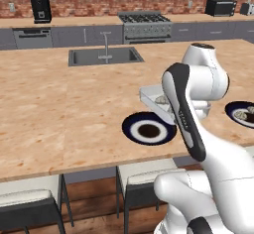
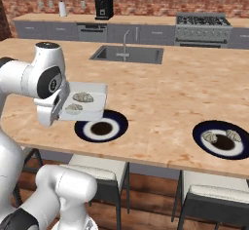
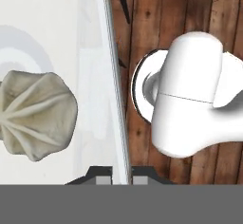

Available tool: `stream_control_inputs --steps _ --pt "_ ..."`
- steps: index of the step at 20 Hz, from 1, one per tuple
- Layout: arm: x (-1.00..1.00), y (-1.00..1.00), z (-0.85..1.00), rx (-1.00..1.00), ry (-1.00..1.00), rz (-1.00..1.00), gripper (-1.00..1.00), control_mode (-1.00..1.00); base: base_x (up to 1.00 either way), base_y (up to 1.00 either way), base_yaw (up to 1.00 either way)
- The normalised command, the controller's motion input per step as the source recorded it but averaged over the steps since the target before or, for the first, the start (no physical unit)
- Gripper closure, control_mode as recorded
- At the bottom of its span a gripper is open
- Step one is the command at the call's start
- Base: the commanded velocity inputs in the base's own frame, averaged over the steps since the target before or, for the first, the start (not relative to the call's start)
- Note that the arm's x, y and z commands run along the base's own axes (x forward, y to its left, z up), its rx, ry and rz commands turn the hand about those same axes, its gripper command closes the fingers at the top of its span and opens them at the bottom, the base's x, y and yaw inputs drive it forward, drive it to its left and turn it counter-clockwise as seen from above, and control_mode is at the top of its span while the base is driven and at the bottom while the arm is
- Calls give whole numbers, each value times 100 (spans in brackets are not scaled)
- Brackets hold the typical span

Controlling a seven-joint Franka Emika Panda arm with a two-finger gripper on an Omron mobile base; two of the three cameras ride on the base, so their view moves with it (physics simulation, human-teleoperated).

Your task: Place two dumplings into each of the tupperware containers and then place the containers in the fridge.

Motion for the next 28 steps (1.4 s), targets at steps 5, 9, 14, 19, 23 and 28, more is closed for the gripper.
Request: stream_control_inputs --steps 5,9,14,19,23,28 --pt "-36 1 17 0 0 -2 100 -100 0 0 0" --pt "-22 0 15 0 -2 -2 100 -100 0 0 0" --pt "-16 0 11 0 -4 0 100 100 -32 -5 -5" --pt "0 0 0 0 0 0 100 100 -85 -83 -36" --pt "0 0 0 0 0 0 100 100 -41 -98 -54" --pt "0 0 0 0 0 0 100 100 -3 -73 -72"
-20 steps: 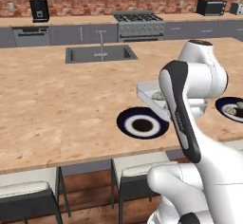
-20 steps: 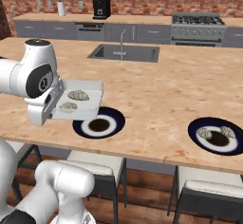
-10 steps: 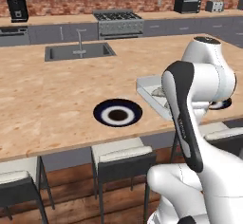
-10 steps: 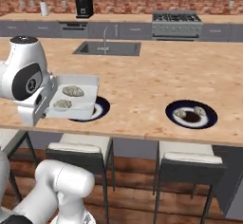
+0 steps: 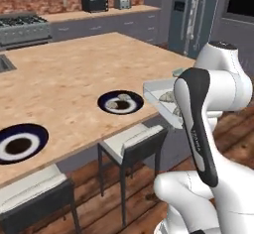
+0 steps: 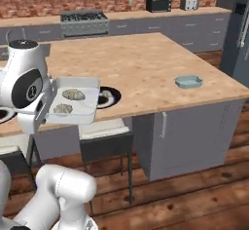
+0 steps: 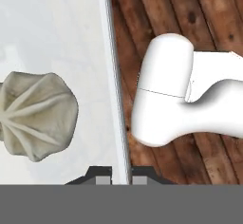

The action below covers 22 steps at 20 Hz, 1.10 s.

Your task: Place two dumplings into each of the tupperware containers and then place the containers in the fridge.

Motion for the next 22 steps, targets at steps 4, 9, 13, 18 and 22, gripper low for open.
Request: stream_control_inputs --steps 4,9,13,18,22 --pt "0 0 0 0 0 0 100 100 0 -60 -79" --pt "0 0 0 0 0 0 100 100 24 -78 -52" --pt "0 0 0 0 0 0 100 100 69 -91 -3" --pt "0 0 0 0 0 0 100 100 72 -100 19" --pt "0 0 0 0 0 0 100 100 68 -100 37"
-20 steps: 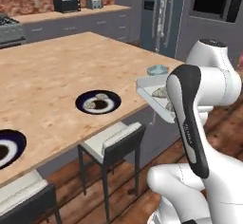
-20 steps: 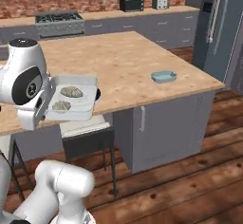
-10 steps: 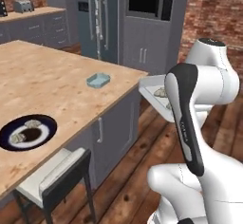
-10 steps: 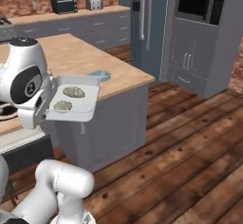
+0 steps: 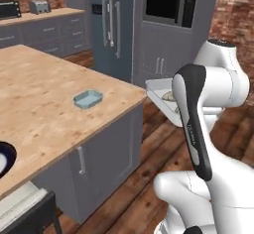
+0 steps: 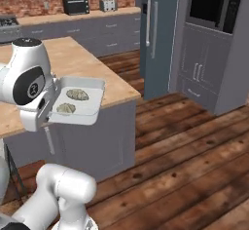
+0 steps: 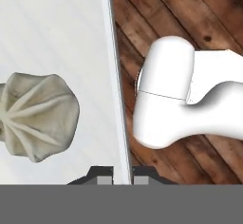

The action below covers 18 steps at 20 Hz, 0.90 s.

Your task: Place two dumplings into each of the tupperware containers and then place the containers in the fridge.

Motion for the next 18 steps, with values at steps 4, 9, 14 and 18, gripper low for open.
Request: stream_control_inputs --steps 4,9,14,18 --pt "0 0 0 0 0 0 100 100 72 -100 37" --pt "0 0 0 0 0 0 100 100 67 -100 36" --pt "0 0 0 0 0 0 100 100 56 -100 32" --pt "0 0 0 0 0 0 100 100 56 -100 31"
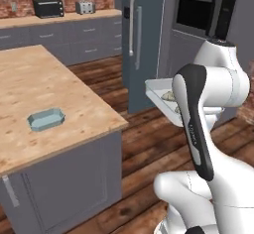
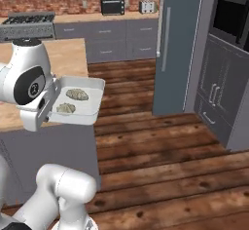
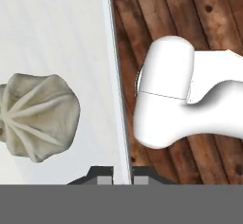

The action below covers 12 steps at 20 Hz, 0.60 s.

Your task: Place two dumplings into each of the tupperware containers and then place the containers in the fridge.

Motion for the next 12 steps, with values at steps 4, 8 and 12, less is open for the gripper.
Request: stream_control_inputs --steps 4,8,12 --pt "0 0 0 0 0 0 100 100 59 -100 32" --pt "0 0 0 0 0 0 100 100 74 -90 33" --pt "0 0 0 0 0 0 100 100 84 -75 35"
